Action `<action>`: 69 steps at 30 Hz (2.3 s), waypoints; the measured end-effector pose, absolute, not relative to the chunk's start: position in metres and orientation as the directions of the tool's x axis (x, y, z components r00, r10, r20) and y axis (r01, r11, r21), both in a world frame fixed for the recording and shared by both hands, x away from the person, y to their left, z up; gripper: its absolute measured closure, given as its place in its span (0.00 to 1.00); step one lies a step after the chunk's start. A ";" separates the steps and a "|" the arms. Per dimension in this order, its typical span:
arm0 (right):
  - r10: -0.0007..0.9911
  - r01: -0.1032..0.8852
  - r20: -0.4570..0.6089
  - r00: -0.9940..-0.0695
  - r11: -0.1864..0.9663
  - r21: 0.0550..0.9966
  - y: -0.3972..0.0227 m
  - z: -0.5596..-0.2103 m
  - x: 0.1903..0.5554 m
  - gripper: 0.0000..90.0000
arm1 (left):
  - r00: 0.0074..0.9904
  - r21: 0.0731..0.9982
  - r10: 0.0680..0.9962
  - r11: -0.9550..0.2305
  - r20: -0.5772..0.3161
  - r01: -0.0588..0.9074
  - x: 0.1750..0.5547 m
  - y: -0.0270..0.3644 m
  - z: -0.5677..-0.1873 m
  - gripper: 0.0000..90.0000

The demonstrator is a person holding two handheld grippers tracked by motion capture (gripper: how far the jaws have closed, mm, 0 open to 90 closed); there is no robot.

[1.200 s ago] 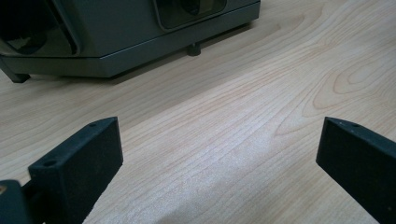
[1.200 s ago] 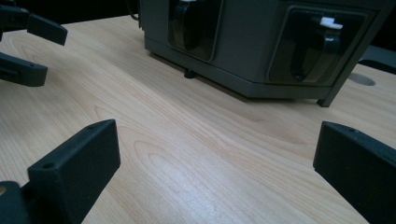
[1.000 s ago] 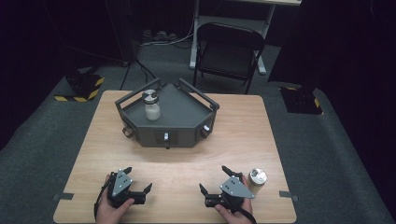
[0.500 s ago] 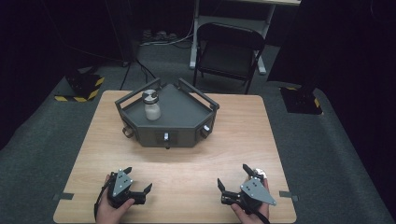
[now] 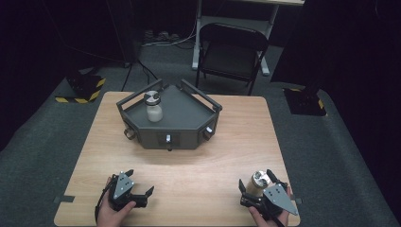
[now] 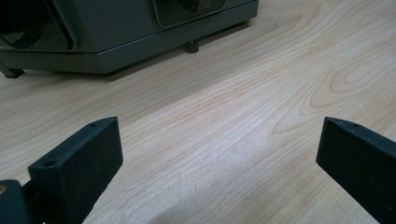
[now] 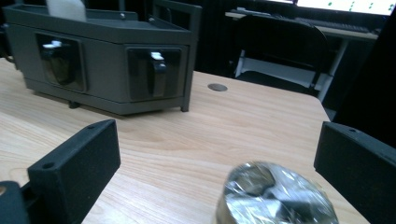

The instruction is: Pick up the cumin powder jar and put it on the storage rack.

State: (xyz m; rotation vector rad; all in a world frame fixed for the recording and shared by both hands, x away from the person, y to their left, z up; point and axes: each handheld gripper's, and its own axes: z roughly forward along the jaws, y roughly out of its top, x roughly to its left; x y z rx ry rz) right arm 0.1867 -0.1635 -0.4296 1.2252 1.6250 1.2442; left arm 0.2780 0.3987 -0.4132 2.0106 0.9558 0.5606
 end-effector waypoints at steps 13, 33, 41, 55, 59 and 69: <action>0.980 0.311 0.064 -0.190 -0.002 0.950 -0.174 -0.446 0.193 0.04 | 0.615 0.823 0.787 -0.381 0.049 0.421 0.278 0.399 -0.413 0.01; 0.977 0.307 0.075 -0.202 -0.010 0.952 -0.181 -0.458 0.190 0.38 | 0.615 0.817 0.787 -0.385 0.047 0.430 0.280 0.398 -0.412 0.01; 0.977 0.311 0.072 -0.199 -0.006 0.950 -0.180 -0.456 0.190 0.39 | 0.617 0.814 0.785 -0.391 0.052 0.429 0.280 0.397 -0.411 0.01; 0.980 0.307 0.060 -0.191 0.001 0.952 -0.176 -0.452 0.191 0.39 | 0.620 0.816 0.783 -0.396 0.060 0.421 0.278 0.396 -0.412 0.01; 0.977 0.294 0.056 -0.204 0.006 0.956 -0.174 -0.448 0.190 0.39 | 0.623 0.816 0.780 -0.399 0.062 0.419 0.278 0.396 -0.412 0.01; 0.960 0.281 0.038 -0.279 0.044 0.959 -0.164 -0.434 0.199 0.39 | 0.624 0.818 0.779 -0.399 0.062 0.415 0.277 0.397 -0.412 0.01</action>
